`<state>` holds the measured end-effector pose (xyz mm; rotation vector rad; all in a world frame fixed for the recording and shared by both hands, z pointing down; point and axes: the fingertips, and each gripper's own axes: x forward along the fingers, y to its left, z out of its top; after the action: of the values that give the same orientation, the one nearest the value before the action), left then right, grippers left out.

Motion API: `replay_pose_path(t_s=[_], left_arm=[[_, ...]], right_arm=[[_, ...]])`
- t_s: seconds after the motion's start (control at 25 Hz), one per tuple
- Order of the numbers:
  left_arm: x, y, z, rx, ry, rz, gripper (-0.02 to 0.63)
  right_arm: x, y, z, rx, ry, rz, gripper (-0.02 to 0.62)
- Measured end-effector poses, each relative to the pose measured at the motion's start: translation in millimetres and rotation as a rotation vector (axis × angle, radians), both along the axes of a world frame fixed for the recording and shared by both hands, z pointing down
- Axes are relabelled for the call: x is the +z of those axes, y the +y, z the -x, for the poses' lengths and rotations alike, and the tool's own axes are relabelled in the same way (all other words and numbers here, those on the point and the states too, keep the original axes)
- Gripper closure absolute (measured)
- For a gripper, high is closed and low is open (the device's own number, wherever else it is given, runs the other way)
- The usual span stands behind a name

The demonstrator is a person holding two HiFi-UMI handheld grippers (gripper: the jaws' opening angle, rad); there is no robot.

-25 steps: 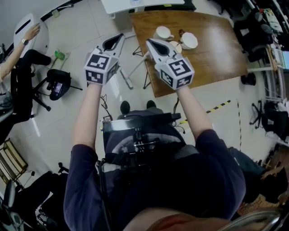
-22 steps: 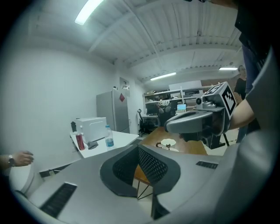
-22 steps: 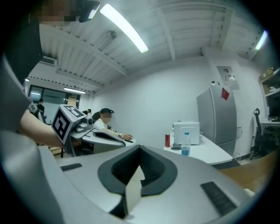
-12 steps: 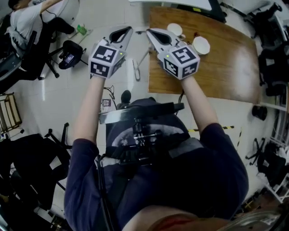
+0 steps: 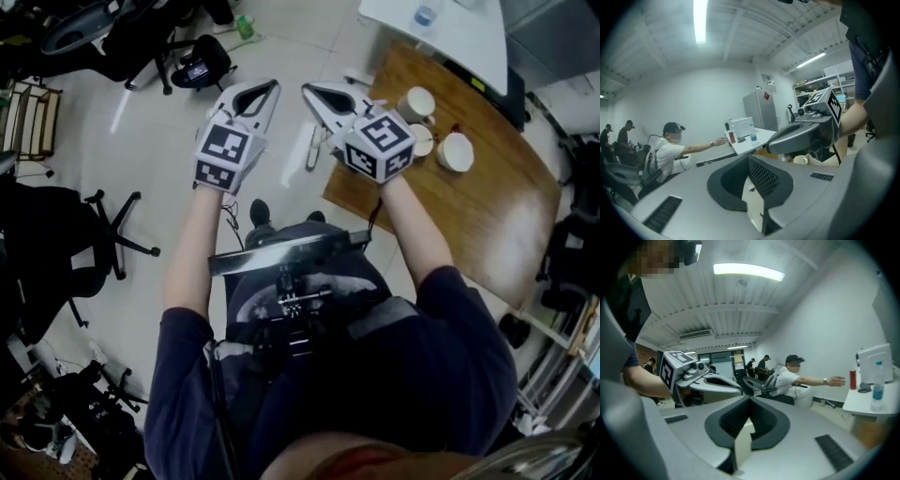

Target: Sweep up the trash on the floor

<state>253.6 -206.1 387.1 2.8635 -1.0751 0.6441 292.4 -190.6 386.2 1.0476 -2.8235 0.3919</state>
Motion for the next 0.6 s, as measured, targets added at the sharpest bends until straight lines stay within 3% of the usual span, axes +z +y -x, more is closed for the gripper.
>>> replay_pose_path(t_s=[0.32,0.6], left_arm=[[-11,33,123,-0.193,0.024,-0.013,0.600],[-14,76,219,-0.228,0.087,-0.038,0.600]], right_arm=[[-20,22,110,-0.188,-0.038,-0.014,0.586],[-21,60,211,-0.238,0.036,-0.029,0.586]])
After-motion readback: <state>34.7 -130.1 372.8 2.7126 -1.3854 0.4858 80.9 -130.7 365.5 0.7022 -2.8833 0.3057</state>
